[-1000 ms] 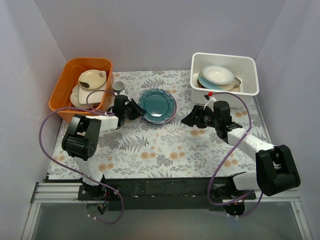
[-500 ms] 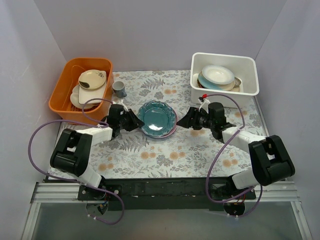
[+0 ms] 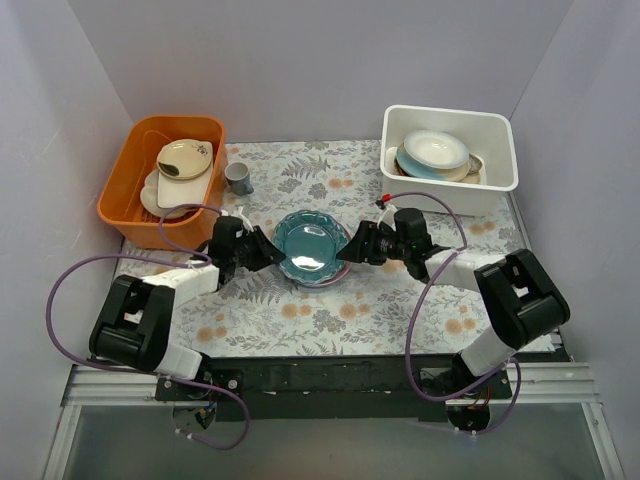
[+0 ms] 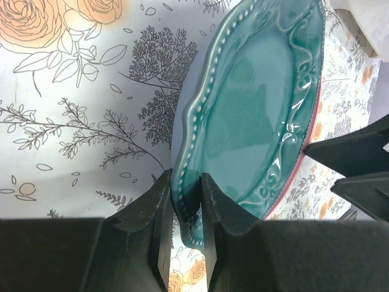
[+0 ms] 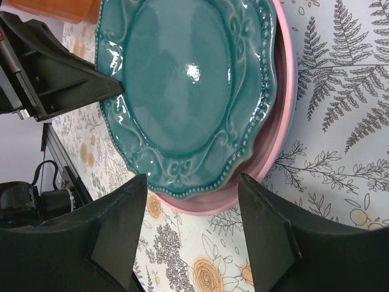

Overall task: Place the plates into the plastic bin on the countertop
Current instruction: Move the plate to the center of the board.

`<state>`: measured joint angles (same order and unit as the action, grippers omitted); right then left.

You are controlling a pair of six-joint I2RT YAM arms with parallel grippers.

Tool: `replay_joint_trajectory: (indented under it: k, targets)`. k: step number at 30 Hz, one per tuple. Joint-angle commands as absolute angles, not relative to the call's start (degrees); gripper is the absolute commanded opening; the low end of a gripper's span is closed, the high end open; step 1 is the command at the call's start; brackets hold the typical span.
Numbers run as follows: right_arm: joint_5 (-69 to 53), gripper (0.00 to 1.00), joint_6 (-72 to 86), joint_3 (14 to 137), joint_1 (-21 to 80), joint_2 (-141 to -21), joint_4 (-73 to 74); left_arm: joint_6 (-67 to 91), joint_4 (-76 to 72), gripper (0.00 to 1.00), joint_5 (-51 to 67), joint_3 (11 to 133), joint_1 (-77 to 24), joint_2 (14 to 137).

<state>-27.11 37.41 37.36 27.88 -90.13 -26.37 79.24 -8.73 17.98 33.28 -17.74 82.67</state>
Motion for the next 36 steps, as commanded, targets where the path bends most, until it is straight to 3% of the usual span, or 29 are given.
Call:
replay_joint_trajectory:
  k: [1, 12, 20, 25, 36]
  targets:
    - [-24.44, 0.68, 37.62, 40.34, 29.35, -92.19, -28.39, 77.43, -9.58, 0.00, 19.34, 32.78, -18.02, 77.79]
    - [-7.67, 0.72, 37.27, 45.17, 34.36, -93.43, -14.69, 78.31, -9.58, 0.00, 20.57, 31.11, -18.11, 72.34]
    - [-3.34, 0.74, 36.04, 50.71, 36.74, -97.73, -8.70, 78.22, -8.88, 0.00, 21.80, 31.46, -18.10, 71.19]
    - [-4.65, 0.75, 37.00, 50.54, 37.09, -99.31, -10.19, 78.22, -9.14, 0.00, 22.14, 30.94, -18.02, 71.72]
    - [-15.10, 0.75, 47.28, 43.24, 37.18, -102.04, -29.08, 79.72, -12.04, 0.00, 23.55, 27.43, -18.11, 72.16]
